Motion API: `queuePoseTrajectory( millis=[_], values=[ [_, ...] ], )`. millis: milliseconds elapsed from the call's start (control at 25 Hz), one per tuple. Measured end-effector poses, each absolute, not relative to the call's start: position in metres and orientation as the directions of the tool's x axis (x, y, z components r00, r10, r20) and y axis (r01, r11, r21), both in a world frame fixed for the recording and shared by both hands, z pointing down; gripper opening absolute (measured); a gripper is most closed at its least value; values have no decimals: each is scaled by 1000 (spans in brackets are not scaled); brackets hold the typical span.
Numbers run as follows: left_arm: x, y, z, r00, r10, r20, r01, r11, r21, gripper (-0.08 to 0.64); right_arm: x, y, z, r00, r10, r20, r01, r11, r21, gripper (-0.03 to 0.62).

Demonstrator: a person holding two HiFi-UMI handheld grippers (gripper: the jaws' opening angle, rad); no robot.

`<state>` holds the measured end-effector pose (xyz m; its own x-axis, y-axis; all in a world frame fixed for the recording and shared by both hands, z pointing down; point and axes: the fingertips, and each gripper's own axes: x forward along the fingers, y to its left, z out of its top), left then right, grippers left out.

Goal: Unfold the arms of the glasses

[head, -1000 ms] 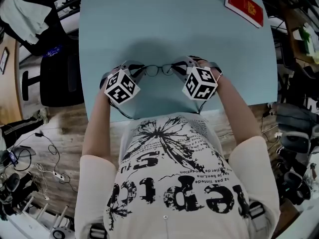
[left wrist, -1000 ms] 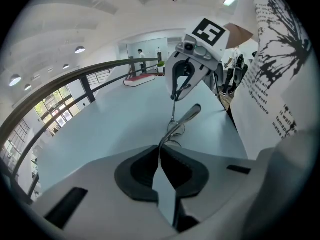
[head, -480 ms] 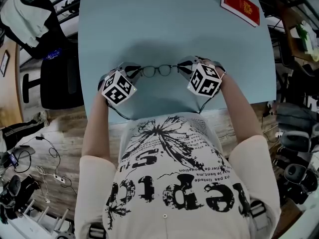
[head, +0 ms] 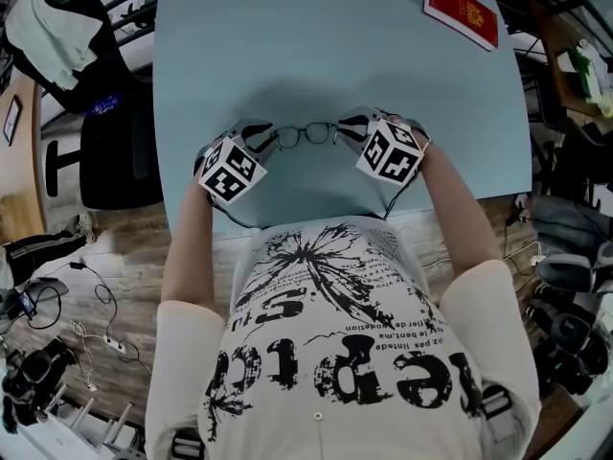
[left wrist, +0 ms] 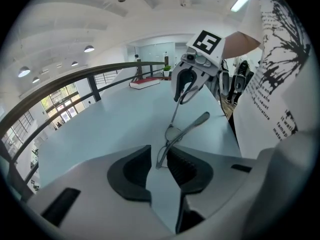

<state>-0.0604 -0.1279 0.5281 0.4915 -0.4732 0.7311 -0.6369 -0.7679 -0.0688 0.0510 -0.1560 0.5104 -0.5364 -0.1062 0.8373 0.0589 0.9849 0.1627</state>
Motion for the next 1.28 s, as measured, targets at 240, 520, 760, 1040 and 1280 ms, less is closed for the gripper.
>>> queuePoseTrajectory(
  millis=[240,520,760,1040,1280],
  values=[
    [-61,-111,521,507,-482,715,-646,-762,-55,160,52,-149,504,-594,-95,799,-8,994,113,167],
    [-64,-95,492,500,-589,635,-710,-698,-89,161,71,-148,499,-568,-181,803,-81,983,165,85],
    [-59,-85,425,478,-736,479,-773,-611,-170,76,78,-153,455,-631,-340,697,-230,940,250,25],
    [-68,-91,358,408,-867,288,-844,-478,-243,25,60,-161,370,-754,-526,393,-440,849,292,12],
    [-69,-85,312,352,-927,129,-899,-373,-230,20,60,-153,313,-776,-599,198,-540,792,284,11]
  ],
)
